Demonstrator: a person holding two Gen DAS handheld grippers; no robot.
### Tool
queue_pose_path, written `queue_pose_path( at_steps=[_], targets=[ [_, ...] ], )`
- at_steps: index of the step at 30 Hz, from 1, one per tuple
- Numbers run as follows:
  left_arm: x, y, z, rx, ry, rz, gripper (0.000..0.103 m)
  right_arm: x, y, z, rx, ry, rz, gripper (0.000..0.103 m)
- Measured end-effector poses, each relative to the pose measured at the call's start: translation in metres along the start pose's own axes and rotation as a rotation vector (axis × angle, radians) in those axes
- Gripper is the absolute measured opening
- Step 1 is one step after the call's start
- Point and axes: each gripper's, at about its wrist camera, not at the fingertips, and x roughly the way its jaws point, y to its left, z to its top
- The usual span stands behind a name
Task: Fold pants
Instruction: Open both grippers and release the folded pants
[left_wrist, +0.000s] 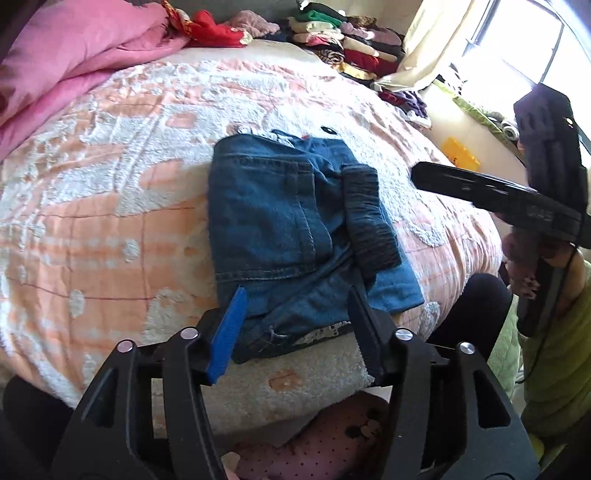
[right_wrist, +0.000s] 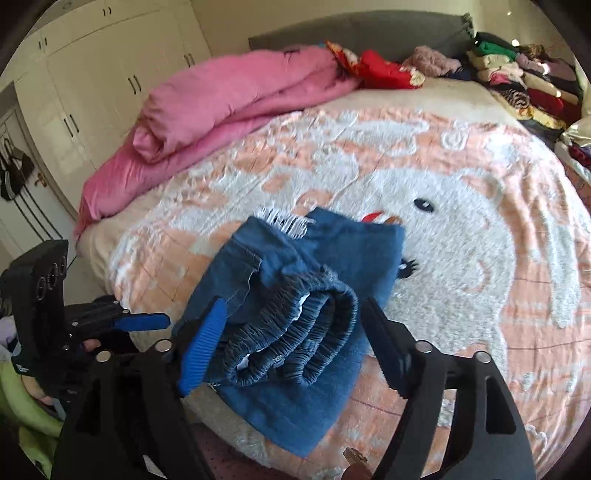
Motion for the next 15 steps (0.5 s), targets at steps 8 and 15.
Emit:
queue_pose_path(
  at_steps=[8, 15],
  targets=[
    [-0.020, -0.002, 0.007, 0.002, -0.056, 0.029, 0.064, -0.031, 0.004, 0.003, -0.008, -0.067, -0.016, 0.080],
    [-0.028, -0.002, 0.016, 0.001, -0.091, 0.060, 0.080, -0.046, 0.008, 0.002, -0.030, -0.111, -0.040, 0.089]
  ],
)
